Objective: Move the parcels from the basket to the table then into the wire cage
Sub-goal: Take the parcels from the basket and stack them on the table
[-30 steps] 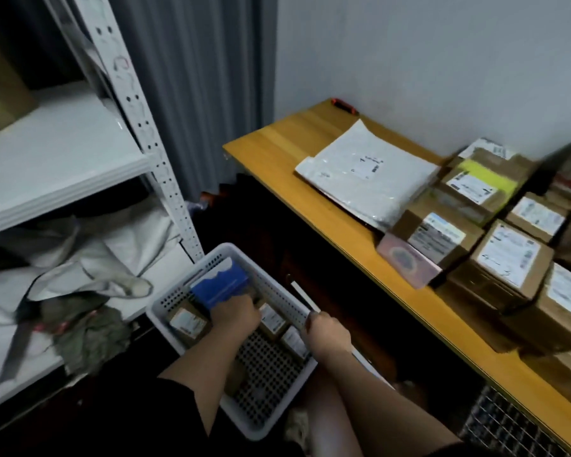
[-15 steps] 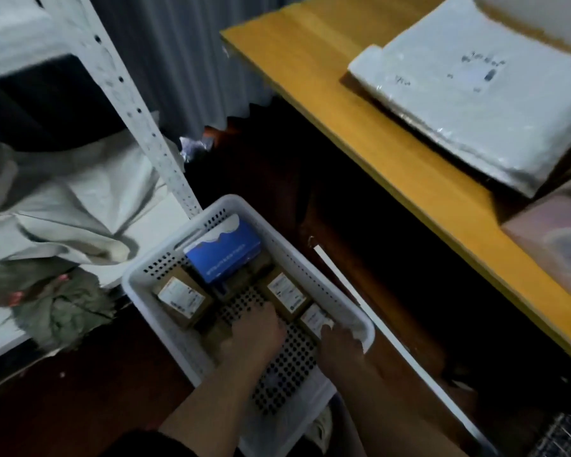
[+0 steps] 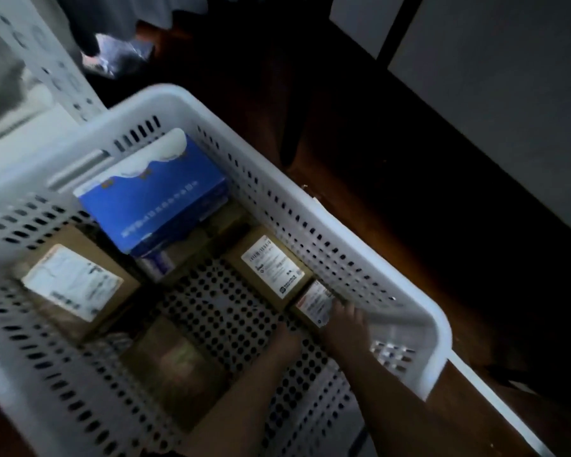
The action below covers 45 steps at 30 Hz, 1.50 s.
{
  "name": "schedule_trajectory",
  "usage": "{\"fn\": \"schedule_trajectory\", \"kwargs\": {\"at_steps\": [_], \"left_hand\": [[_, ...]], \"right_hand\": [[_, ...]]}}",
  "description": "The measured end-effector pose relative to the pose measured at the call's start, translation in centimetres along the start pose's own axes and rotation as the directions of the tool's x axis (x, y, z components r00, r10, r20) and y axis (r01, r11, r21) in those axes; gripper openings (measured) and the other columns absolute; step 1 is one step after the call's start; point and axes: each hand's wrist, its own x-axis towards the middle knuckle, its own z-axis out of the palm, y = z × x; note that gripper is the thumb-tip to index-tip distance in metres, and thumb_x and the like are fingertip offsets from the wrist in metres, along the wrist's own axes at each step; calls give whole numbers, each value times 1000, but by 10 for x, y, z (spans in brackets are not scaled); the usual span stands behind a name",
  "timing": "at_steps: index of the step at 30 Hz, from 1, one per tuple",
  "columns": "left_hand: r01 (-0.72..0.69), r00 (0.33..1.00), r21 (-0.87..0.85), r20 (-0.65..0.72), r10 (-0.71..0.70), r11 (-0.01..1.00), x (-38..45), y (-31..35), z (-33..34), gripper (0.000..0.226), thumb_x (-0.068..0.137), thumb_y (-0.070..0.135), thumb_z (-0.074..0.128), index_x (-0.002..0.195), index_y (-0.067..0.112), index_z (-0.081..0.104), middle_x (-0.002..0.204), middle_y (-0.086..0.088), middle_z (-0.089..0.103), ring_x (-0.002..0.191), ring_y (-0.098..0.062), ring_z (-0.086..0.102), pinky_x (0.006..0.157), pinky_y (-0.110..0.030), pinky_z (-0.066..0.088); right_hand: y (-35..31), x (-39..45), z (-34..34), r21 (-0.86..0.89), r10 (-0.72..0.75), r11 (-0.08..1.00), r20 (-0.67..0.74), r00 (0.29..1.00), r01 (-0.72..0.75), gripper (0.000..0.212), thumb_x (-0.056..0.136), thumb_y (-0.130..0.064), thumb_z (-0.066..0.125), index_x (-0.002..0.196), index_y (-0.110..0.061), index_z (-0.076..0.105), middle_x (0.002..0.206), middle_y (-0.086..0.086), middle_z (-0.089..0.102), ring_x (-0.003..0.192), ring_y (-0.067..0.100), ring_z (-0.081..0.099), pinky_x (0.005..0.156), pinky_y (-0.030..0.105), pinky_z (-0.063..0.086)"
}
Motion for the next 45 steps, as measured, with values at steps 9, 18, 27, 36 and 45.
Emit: {"fn": "schedule_trajectory", "kwargs": {"at_steps": [9,18,27,36,45], "left_hand": [[205,978,-816,190,-84,540,44,-13,36,46,104,30,30,137,2,45,131,-19,52,107,-28,52,79,-31,43],[268,956,-747,128,-264,609,-80,-4,2,41,103,25,30,106,0,63,84,-13,61,72,-24,57,57,-26,51],[105,947,-221,-275,-165,970,-285,103,-62,71,78,70,36,124,21,60,126,-8,57,108,-26,57,97,-39,48],[-206,968,-102,-166,188,973,-453,219,-100,58,89,33,58,143,36,38,132,-10,53,106,-27,60,91,-39,53],[-457,889,-113,-87,450,882,-557,292,-97,43,89,29,65,124,13,47,97,-6,64,87,-25,65,73,-34,54]], "right_hand": [[-6,24,28,60,180,981,42,983,-183,47,94,-34,45,134,-10,44,137,12,38,126,30,43,102,39,36],[-32,-68,-42,283,130,942,184,974,-179,46,96,-44,44,130,-13,39,126,11,58,113,29,57,94,35,44],[-56,-221,-237,778,220,534,252,942,-332,42,101,-42,36,121,-8,50,110,13,65,97,27,63,90,43,50],[-76,-350,-411,840,380,457,113,918,-292,46,100,-47,34,127,-10,44,113,8,62,94,26,58,78,32,41],[-44,-428,-494,981,458,194,-104,883,15,45,94,-42,54,124,-9,47,114,5,59,98,20,57,82,32,44]]}}
